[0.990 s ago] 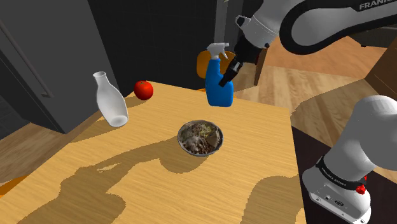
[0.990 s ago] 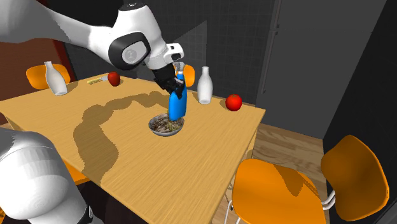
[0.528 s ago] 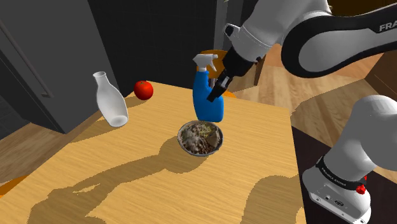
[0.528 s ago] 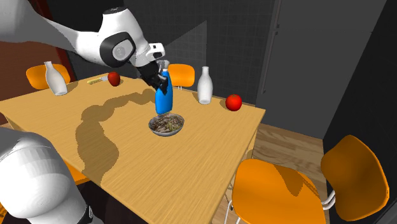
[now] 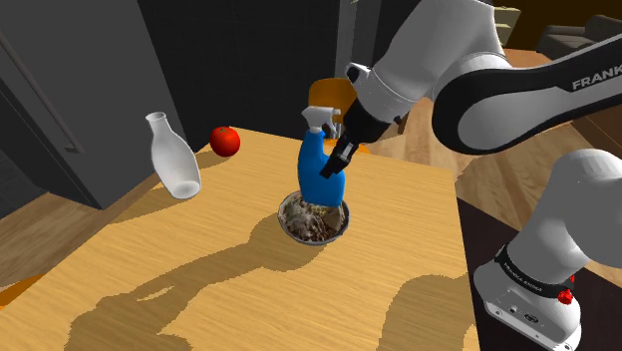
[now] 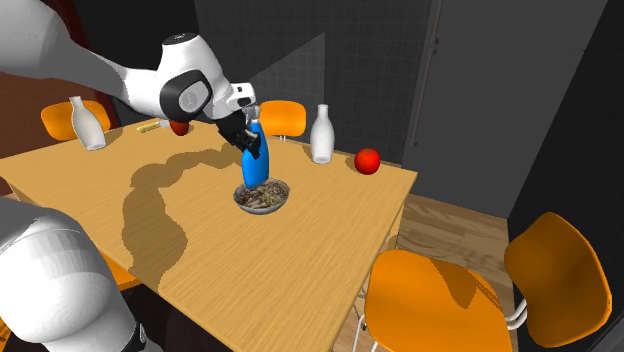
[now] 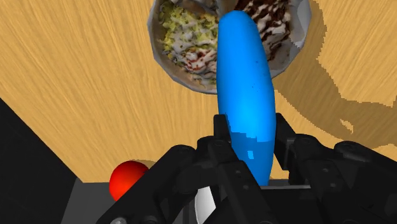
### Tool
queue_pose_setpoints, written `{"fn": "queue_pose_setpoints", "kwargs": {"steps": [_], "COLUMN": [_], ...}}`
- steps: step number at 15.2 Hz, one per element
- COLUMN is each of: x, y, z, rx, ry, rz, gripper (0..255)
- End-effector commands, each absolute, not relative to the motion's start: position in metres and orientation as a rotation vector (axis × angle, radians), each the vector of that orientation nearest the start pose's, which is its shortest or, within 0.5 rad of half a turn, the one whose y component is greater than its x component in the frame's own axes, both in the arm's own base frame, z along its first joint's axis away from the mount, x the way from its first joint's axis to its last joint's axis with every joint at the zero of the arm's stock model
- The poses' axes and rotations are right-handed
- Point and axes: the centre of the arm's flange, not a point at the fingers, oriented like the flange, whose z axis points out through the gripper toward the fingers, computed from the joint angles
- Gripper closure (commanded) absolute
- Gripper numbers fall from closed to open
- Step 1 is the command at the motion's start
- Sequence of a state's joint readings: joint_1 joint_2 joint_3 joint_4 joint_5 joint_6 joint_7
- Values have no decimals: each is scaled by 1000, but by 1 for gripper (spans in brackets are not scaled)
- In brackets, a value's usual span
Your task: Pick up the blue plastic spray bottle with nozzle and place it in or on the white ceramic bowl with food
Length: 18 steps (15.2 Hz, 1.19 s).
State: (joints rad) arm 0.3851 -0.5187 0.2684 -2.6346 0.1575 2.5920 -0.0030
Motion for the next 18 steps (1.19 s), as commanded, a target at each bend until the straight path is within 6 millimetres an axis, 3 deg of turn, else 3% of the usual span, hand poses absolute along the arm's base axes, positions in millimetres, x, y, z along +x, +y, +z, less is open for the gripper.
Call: {"fn": "queue_pose_setpoints", "kwargs": {"steps": [1, 4, 12, 13, 18], "x": [331, 331, 331, 331, 331], "y": [253, 253, 253, 253, 253], "z": [448, 434, 434, 434, 434], "rx": [-2836, -2836, -2836, -2836, -2836], "ry": [-783, -783, -783, -783, -783], "rz": [-674, -674, -674, -674, -674], "gripper": [255, 255, 255, 0, 0]}}
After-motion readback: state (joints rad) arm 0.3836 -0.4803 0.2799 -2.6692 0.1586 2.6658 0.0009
